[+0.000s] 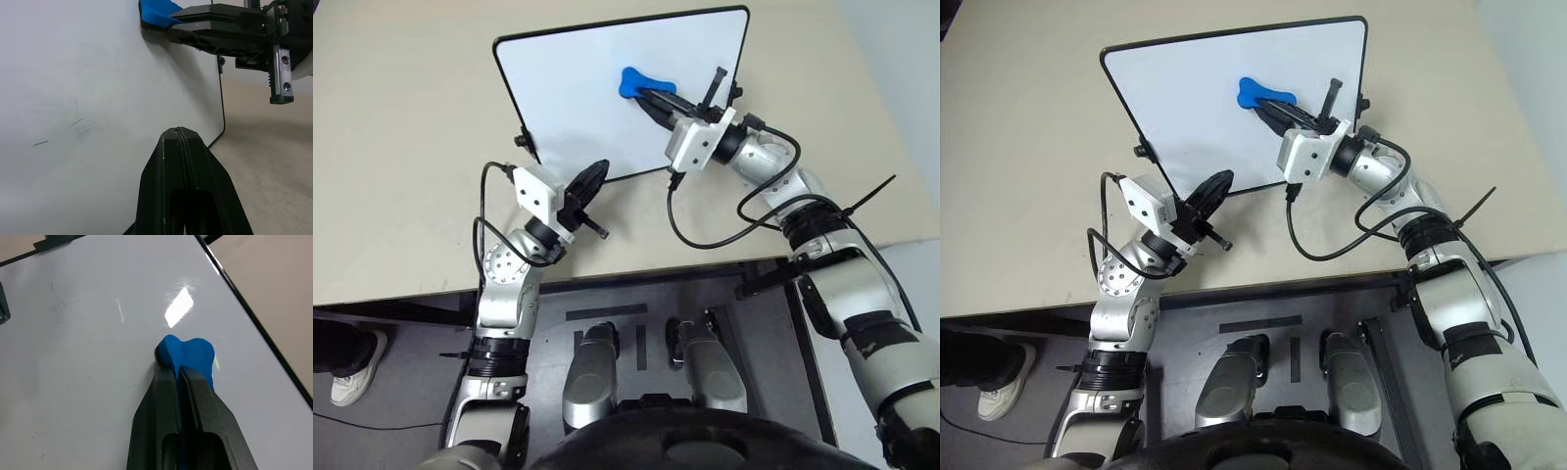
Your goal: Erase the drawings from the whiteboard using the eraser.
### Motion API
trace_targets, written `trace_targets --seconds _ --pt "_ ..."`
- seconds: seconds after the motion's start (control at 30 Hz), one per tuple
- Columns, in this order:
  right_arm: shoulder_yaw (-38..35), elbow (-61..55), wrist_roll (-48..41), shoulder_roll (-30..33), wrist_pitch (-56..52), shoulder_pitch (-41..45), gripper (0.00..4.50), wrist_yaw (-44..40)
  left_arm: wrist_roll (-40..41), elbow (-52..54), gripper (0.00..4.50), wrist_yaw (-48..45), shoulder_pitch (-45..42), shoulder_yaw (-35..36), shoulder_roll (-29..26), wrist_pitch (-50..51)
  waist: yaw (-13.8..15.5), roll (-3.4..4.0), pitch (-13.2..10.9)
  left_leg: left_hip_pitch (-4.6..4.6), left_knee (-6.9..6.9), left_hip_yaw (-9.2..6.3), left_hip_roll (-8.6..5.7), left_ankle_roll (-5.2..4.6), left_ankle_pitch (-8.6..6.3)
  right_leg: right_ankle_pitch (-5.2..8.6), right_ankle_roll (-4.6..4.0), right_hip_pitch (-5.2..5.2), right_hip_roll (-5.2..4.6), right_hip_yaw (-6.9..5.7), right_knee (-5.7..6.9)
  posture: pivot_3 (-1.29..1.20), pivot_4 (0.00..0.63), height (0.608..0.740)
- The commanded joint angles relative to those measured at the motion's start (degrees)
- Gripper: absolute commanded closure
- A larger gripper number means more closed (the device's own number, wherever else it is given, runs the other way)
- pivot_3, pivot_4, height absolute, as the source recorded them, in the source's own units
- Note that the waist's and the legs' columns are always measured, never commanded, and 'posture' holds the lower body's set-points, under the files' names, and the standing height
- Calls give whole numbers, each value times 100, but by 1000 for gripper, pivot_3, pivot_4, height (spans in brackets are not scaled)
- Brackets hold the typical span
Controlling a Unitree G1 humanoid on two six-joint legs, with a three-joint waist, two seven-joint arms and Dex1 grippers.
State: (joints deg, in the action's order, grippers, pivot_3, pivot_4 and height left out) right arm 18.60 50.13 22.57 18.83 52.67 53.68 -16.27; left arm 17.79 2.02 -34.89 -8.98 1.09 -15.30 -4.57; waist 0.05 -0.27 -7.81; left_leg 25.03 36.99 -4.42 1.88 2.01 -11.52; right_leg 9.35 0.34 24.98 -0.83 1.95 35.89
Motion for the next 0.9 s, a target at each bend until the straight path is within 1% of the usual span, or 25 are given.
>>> trace_targets --seconds 0.03,0.13,0.27,0.53,0.6,0.67,0.77,0.8,0.9 --pt "25 156 108 82 -123 -72 4486 51 -25 42 4500 -3 -87 -3 26 -121 1 0 0 -1 0 0 0 -2 0 1 0 0 0 0 0 0 150 740" --pt "41 245 147 179 -143 -316 4486 62 -24 66 4500 7 -62 11 19 -125 12 -1 0 -4 0 -1 0 2 -5 2 -1 -2 0 -1 1 0 150 740" --pt "-27 94 134 292 -166 -635 4486 110 -16 101 4500 3 -26 22 -1 -113 20 0 0 -6 1 1 0 39 -26 -3 -5 -5 -3 -1 4 0 150 740" --pt "-192 -396 10 519 -441 -1100 4486 136 7 149 4500 -39 -20 10 -39 -61 17 0 0 -8 2 1 0 35 -23 -11 -7 -4 -3 -1 10 0 150 740" --pt "-231 -628 -113 577 -528 -1256 4486 16 15 137 4500 -54 -36 9 -52 -52 18 -1 0 -8 2 1 0 8 -7 -8 -2 -5 -2 -1 8 0 150 740" --pt "-257 -950 -426 607 -671 -1445 4486 -307 26 125 4500 -66 -49 18 -65 -47 18 0 0 -6 2 2 0 -23 12 -4 3 -5 -2 -1 5 0 150 740" --pt "-310 -1943 -1362 748 -1295 -1980 4486 -1246 43 116 4500 -83 -65 37 -88 -32 28 -2 1 -2 2 5 0 -28 14 6 12 -5 -2 -1 1 0 150 740" --pt "-336 -2362 -1650 824 -1607 -2193 4486 -1527 60 102 4500 -102 -71 59 -110 -28 37 -3 2 3 2 7 -1 -30 13 10 13 -5 -2 -1 -2 0 150 740" --pt "-584 -3925 -2498 1397 -2854 -3119 4486 -2259 57 102 4500 -114 -59 55 -118 -14 91 -4 2 11 4 9 -3 -38 2 38 18 -9 -3 -9 -1 0 150 740"
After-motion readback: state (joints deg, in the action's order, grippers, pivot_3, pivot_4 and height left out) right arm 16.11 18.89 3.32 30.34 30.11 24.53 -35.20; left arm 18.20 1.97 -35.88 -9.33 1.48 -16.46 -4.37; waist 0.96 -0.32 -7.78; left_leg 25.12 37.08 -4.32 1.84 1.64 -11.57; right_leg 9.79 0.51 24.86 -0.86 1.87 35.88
